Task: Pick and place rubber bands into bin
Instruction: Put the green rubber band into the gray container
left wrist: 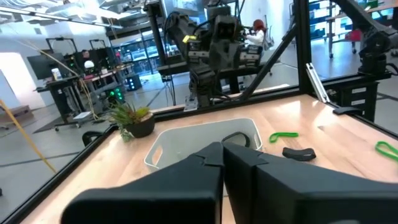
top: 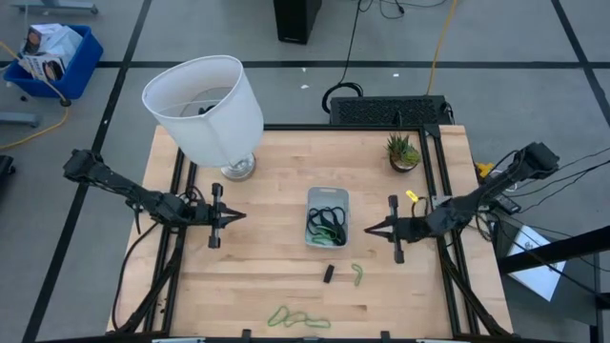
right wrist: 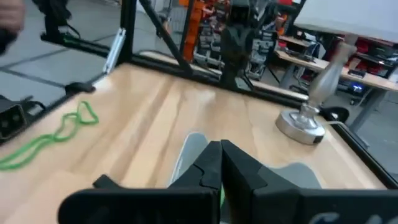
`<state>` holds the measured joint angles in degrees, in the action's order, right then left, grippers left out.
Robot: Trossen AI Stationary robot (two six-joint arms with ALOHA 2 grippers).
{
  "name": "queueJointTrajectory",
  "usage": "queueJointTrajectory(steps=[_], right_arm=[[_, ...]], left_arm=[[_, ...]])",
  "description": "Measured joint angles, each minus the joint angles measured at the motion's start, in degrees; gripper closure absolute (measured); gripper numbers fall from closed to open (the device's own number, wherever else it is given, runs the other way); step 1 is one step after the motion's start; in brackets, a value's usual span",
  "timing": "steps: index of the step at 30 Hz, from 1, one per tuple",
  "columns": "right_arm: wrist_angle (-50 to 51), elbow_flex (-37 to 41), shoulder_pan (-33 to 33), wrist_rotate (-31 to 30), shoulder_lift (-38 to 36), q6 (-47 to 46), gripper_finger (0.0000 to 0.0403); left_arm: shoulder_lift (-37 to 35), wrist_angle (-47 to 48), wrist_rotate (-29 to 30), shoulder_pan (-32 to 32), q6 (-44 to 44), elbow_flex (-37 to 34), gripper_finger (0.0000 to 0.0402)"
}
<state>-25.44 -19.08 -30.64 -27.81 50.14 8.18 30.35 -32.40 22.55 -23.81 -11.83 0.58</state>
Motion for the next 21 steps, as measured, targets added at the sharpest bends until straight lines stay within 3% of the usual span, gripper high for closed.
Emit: queueJointTrajectory(steps=[7, 13, 17, 21], right_arm=[[7.0, -10.2, -3.5, -3.9, 14.9, -9.1, 0.0403], [22.7, -17.4, -6.1, -6.7, 23.5, -26.7, 0.0400], [23.5, -18.5, -7.0, -3.0, 27.7, -36.7, 0.0365], [23.3, -18.8, -7.0, 1.0, 31.5, -45.0, 0.0297]], left_arm=[[0.0, -1.4, 0.0, 0.0, -3.7, 0.0, 0.0375], [0.0, -4.2, 0.6, 0.0, -9.7, 0.0, 0.0356], [0.0, -5.0, 1.7, 0.0, -10.4, 0.0, 0.0356], [0.0, -5.0, 1.8, 0.0, -10.2, 0.0, 0.0355]])
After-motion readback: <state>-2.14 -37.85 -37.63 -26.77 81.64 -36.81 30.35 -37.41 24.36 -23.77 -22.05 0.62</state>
